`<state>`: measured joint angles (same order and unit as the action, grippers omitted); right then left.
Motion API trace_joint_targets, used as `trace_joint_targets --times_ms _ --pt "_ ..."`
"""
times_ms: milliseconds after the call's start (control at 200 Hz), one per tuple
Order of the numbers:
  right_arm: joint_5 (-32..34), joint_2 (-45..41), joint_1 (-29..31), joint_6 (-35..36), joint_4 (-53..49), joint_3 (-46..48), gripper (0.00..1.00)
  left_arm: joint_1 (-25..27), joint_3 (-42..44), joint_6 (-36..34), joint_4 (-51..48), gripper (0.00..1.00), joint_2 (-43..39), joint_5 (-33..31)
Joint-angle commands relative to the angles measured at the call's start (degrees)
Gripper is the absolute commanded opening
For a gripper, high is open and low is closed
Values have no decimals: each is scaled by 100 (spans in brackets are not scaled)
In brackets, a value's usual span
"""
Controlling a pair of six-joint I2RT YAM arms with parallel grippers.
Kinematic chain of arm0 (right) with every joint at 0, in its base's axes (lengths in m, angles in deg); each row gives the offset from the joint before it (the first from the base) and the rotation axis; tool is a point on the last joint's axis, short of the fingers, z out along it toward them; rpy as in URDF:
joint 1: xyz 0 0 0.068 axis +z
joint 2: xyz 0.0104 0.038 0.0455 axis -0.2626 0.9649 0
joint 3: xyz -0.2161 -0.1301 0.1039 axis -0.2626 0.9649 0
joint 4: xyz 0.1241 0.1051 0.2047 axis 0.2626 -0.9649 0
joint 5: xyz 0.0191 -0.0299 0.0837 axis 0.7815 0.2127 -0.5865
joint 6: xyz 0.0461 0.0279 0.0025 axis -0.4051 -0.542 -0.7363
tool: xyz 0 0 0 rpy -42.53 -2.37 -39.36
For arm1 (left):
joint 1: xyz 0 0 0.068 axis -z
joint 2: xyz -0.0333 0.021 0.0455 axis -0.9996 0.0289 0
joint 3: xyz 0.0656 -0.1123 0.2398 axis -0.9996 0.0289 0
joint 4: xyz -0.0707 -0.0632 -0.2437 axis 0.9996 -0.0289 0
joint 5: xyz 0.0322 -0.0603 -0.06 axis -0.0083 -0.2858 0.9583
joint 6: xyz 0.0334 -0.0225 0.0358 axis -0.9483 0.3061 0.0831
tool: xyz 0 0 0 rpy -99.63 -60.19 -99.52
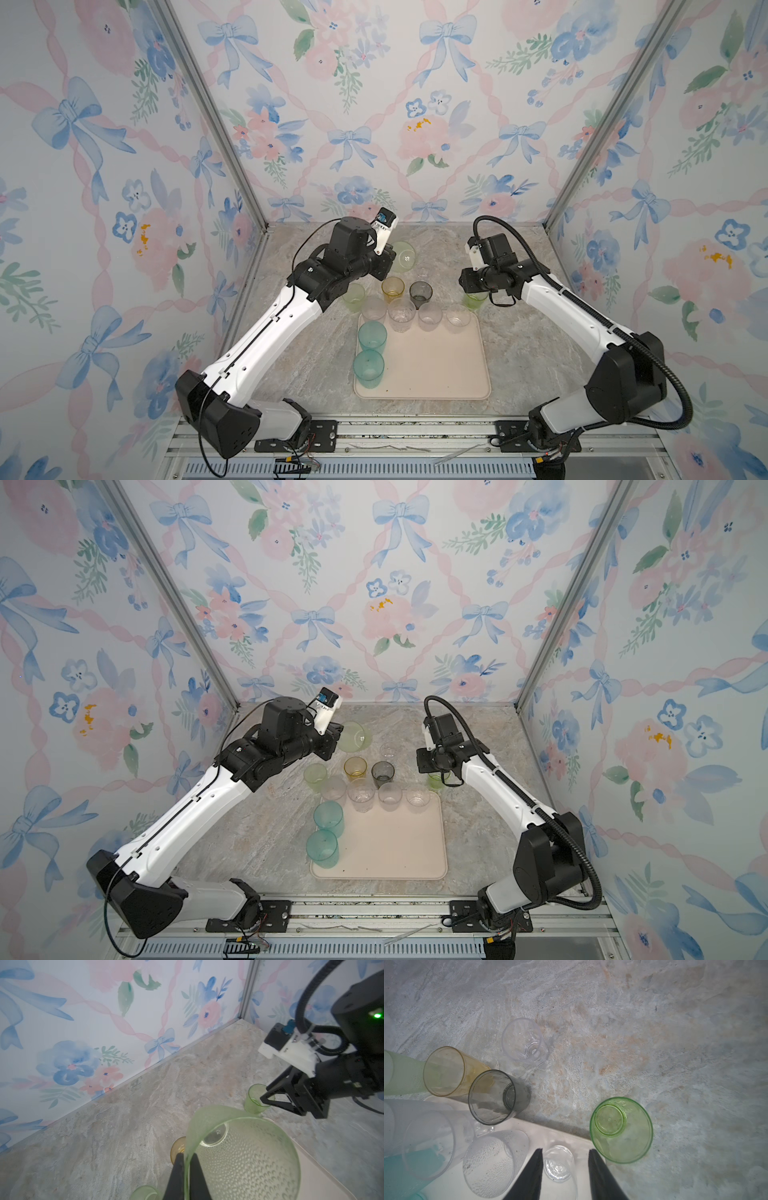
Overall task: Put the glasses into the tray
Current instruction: 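Lift the frosted green cup with the left gripper and carry it over the tray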
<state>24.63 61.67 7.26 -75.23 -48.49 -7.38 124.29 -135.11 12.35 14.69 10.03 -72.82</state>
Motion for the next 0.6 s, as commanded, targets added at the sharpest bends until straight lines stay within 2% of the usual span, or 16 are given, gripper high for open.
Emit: trace_joint_targets --times_ms 0,170,295,595 --pt "146 -414 -79 -136 -89 214 40 405 234 -216 -783 5 -110 21" --pt "175 -922 -78 -244 -270 343 40 1213 238 -41 -1650 4 109 -424" --pt "175 -1215 -68 -344 -316 433 40 1659 254 107 -1812 4 435 -567" --pt "245 -1409 34 -358 -524 497 41 1712 376 249 -1900 4 1199 -635"
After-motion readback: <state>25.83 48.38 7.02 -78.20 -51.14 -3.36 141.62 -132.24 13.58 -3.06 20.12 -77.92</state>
